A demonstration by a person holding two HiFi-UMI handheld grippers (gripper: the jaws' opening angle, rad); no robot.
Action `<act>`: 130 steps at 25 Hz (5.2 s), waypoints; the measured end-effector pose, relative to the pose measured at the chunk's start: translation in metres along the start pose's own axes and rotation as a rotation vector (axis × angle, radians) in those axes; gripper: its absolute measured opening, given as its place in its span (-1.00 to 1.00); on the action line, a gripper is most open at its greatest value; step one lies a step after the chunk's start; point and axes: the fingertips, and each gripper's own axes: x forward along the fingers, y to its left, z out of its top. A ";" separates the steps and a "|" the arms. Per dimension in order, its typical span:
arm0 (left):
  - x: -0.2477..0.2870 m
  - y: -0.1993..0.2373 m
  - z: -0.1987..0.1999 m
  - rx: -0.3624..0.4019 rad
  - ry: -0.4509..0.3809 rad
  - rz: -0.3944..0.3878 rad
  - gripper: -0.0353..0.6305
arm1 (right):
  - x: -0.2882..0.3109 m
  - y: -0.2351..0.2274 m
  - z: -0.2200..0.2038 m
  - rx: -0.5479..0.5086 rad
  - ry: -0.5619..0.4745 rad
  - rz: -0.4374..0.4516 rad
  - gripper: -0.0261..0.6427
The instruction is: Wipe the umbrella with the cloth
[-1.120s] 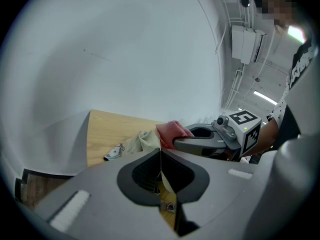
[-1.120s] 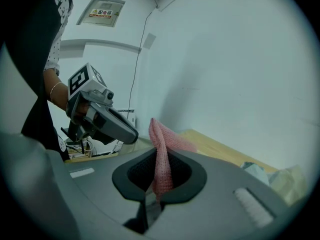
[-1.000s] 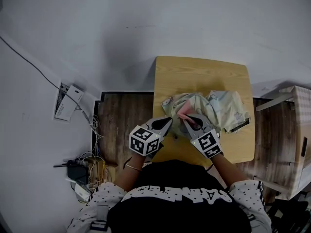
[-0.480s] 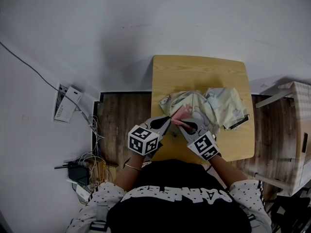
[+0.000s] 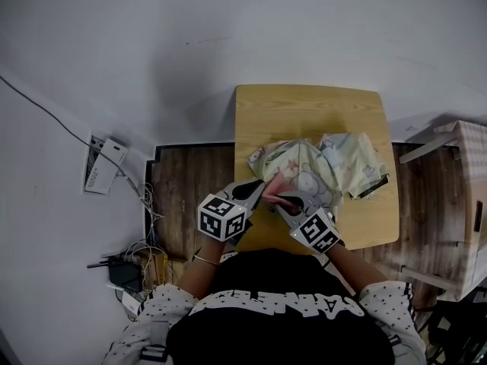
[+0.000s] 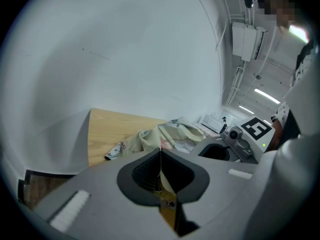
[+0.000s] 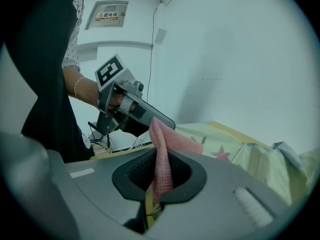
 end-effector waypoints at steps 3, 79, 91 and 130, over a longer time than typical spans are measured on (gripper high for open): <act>0.000 0.000 0.000 0.004 0.002 0.002 -0.87 | 0.001 0.009 -0.002 -0.005 0.010 0.030 -0.83; 0.004 0.001 -0.006 -0.023 0.027 0.001 -0.87 | -0.029 -0.010 -0.028 -0.028 0.065 -0.014 -0.83; 0.005 0.001 -0.009 -0.027 0.032 -0.002 -0.87 | -0.032 0.021 -0.038 -0.008 0.087 0.054 -0.83; 0.003 0.010 -0.014 -0.073 0.032 0.028 -0.87 | -0.037 -0.076 0.017 -0.509 0.165 -0.226 -0.83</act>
